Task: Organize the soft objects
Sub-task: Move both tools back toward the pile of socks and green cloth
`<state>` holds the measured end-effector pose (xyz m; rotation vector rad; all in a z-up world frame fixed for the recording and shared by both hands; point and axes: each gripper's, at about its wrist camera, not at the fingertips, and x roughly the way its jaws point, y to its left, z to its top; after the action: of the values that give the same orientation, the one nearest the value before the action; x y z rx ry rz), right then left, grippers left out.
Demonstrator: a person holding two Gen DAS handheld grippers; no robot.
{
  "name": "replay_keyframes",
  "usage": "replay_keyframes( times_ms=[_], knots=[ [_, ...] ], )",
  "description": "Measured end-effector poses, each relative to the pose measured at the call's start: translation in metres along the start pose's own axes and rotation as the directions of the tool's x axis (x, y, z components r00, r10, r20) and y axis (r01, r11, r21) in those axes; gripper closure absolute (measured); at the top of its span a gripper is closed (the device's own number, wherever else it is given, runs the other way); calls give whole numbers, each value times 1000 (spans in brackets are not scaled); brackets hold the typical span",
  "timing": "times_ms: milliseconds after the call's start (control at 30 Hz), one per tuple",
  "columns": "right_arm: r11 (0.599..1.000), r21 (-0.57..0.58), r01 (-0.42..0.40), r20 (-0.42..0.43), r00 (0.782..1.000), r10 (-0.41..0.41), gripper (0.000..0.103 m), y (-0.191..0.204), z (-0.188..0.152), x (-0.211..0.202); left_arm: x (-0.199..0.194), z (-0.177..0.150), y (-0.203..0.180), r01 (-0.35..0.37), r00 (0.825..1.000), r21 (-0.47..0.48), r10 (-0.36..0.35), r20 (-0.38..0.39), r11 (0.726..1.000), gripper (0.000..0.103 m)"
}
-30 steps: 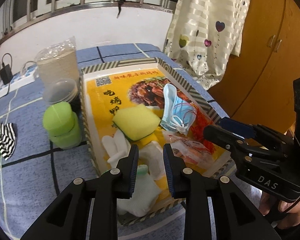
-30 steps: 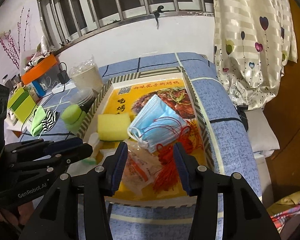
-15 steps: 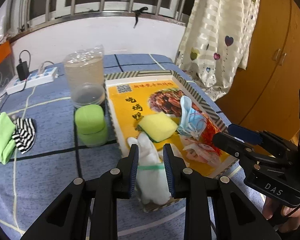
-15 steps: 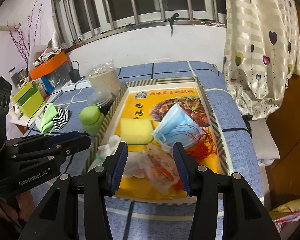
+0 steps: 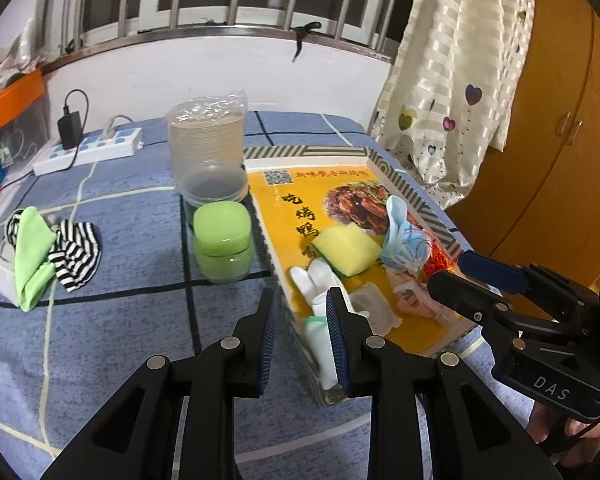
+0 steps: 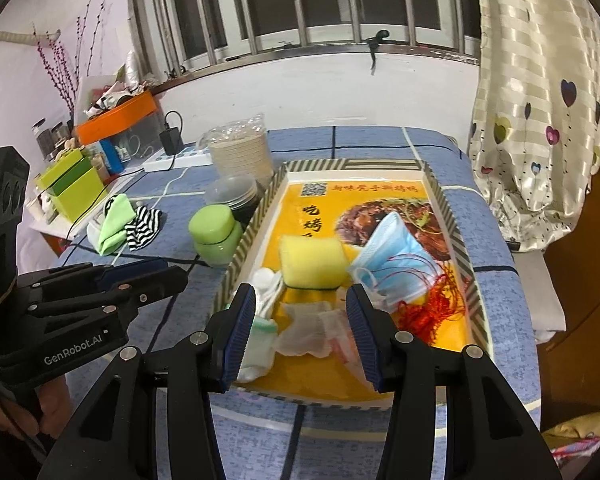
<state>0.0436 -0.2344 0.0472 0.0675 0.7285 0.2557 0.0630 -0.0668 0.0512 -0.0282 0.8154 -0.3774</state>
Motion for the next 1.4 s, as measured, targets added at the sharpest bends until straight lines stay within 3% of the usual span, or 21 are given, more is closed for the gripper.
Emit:
replay_keyframes(
  times_ms=[733, 1400],
  knots=[
    [991, -109, -72, -1, 997, 72, 54, 51, 18, 14, -22, -1, 46, -83, 996, -73, 85, 27, 994, 79],
    [962, -210, -174, -42, 985, 169, 55, 116, 42, 55, -27, -4, 122, -176, 983, -180, 183, 20, 968, 79]
  ],
)
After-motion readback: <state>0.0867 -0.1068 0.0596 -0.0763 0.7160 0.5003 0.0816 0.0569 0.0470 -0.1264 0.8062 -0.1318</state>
